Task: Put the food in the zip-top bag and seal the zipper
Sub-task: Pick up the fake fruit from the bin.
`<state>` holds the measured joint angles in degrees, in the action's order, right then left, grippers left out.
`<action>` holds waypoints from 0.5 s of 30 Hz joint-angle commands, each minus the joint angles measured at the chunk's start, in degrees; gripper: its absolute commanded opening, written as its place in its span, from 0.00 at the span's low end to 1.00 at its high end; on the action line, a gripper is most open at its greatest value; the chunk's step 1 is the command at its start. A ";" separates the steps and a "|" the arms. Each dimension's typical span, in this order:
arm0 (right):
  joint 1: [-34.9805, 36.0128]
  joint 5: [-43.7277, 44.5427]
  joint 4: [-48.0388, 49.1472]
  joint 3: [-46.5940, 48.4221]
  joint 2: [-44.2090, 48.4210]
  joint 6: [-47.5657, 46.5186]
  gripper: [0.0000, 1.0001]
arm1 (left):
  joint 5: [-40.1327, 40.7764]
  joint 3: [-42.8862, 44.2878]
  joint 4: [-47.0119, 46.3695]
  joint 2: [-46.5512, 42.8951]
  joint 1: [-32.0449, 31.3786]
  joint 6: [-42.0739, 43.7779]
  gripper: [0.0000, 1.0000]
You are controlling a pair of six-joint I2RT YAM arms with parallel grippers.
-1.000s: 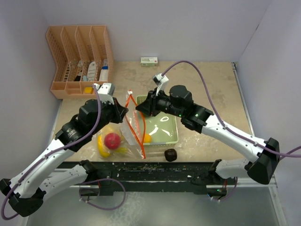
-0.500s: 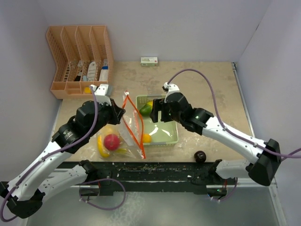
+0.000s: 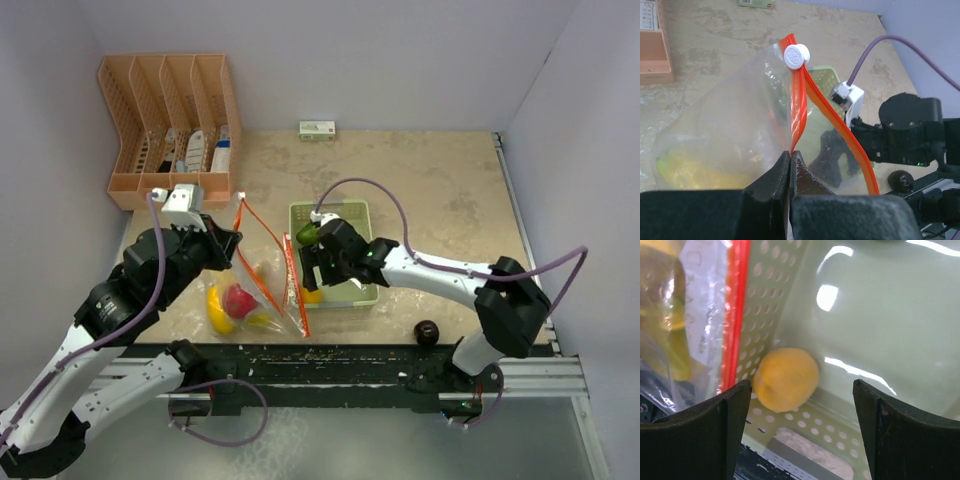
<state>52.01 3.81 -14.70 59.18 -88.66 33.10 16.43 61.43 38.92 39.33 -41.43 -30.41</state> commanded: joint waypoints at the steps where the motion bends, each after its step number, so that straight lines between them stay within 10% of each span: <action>1: 4.31 -1.69 4.94 1.99 -3.52 0.57 0.85 | 1.56 2.47 0.58 -0.61 -0.22 0.63 0.00; 11: 5.03 6.08 3.72 1.82 -10.53 2.87 0.82 | 2.46 1.89 1.87 -2.53 -0.17 0.70 0.00; 15: 4.99 4.16 3.10 1.05 -11.83 3.06 0.53 | 2.91 1.68 1.98 -2.88 -0.19 0.79 0.00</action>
<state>57.21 7.16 -11.18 59.99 -100.22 35.09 17.98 61.69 41.76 36.95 -41.43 -30.41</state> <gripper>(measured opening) 0.666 0.006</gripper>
